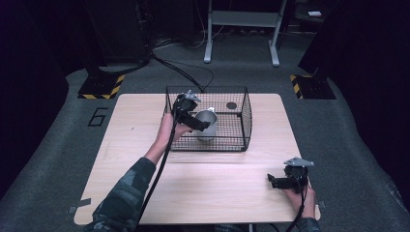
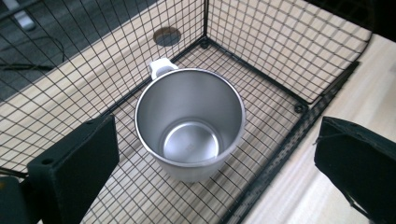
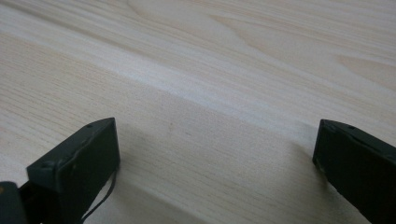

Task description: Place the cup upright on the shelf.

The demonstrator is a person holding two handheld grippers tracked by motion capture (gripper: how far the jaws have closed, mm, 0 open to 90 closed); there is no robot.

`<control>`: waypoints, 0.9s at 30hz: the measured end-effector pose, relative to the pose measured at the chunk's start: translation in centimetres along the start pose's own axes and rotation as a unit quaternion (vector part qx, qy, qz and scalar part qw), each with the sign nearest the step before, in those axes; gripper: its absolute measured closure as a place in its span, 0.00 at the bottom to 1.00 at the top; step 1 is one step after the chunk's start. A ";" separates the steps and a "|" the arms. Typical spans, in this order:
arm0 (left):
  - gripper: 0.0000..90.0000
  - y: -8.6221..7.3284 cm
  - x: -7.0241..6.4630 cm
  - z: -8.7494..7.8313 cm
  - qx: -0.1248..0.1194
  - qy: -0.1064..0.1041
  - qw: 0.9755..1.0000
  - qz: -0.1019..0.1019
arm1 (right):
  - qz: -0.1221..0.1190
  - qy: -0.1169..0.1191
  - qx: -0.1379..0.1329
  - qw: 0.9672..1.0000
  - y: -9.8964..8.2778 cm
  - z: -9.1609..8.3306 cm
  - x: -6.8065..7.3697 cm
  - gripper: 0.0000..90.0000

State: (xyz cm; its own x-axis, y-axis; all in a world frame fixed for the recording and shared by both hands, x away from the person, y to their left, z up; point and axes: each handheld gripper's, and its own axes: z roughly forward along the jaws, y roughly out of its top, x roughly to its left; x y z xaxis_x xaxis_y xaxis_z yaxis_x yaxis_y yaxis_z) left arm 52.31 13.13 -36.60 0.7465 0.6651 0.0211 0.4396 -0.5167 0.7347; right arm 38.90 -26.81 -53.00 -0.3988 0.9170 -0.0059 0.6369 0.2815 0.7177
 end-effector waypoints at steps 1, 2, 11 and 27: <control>0.00 -0.1 -0.2 -0.5 -0.001 -0.001 1.000 0.003 | 0.000 0.000 0.000 1.000 0.0 0.0 0.0 0.00; 0.00 -0.3 -0.4 -1.0 -0.007 -0.001 1.000 0.005 | 0.001 0.000 0.000 1.000 0.0 0.0 0.0 0.00; 0.00 -2.9 -1.4 -4.8 -0.028 0.001 1.000 0.013 | 0.001 0.000 0.000 1.000 0.0 0.0 0.0 0.00; 0.00 -11.6 -1.7 -10.0 -0.045 0.044 0.998 0.000 | -0.001 -0.001 0.000 1.000 0.0 0.0 0.0 0.00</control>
State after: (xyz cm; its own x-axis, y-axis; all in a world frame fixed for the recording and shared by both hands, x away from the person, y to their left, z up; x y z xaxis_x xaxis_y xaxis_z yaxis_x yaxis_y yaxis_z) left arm 40.98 23.41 -38.37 0.6976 0.7123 0.0780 0.3901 -0.4688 0.7925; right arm 38.91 -26.82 -53.00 -0.3985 0.9171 -0.0082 0.6357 0.2826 0.7184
